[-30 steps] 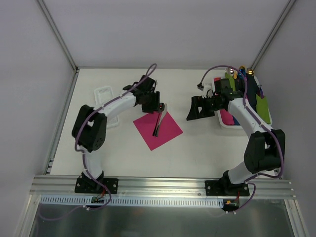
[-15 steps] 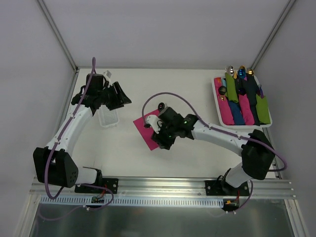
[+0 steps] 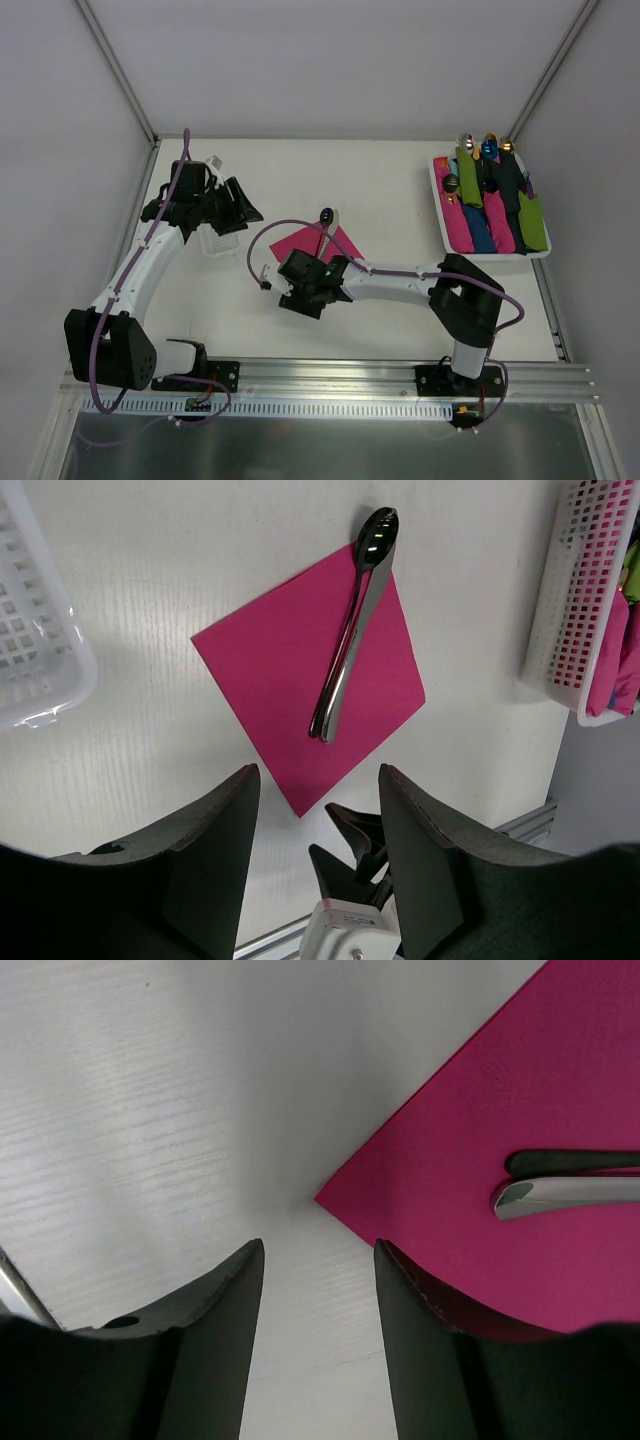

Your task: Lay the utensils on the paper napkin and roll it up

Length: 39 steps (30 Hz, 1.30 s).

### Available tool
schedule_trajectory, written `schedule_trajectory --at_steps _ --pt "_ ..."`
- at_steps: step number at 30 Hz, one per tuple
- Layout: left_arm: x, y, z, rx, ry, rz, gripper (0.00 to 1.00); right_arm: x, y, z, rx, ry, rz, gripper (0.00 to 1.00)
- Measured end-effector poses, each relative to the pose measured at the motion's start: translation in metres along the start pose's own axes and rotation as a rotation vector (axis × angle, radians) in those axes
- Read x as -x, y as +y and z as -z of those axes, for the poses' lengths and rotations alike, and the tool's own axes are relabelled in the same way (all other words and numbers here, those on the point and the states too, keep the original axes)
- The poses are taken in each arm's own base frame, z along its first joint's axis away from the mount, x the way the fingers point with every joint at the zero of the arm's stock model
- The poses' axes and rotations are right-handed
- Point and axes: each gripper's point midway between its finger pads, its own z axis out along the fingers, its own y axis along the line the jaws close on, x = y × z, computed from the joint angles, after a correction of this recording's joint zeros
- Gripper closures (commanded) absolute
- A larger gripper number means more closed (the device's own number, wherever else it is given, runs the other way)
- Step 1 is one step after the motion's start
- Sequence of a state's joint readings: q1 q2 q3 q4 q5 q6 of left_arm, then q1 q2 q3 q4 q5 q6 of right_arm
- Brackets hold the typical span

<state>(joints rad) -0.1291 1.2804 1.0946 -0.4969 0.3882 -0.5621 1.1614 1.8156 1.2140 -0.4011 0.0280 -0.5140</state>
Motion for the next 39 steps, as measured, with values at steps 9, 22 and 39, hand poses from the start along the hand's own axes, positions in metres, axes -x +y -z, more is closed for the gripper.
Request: schedule_trajectory --at_steps 9,22,39 --pt "-0.006 0.006 -0.003 0.012 0.015 0.007 0.48 0.009 -0.009 -0.011 -0.044 -0.020 0.020 0.51" --pt "-0.006 0.006 -0.002 0.013 0.012 0.005 0.48 0.013 -0.006 -0.028 -0.057 -0.026 0.071 0.69" --pt "-0.006 0.009 -0.001 0.019 0.012 -0.002 0.47 0.017 0.001 -0.009 -0.026 -0.050 0.057 0.70"
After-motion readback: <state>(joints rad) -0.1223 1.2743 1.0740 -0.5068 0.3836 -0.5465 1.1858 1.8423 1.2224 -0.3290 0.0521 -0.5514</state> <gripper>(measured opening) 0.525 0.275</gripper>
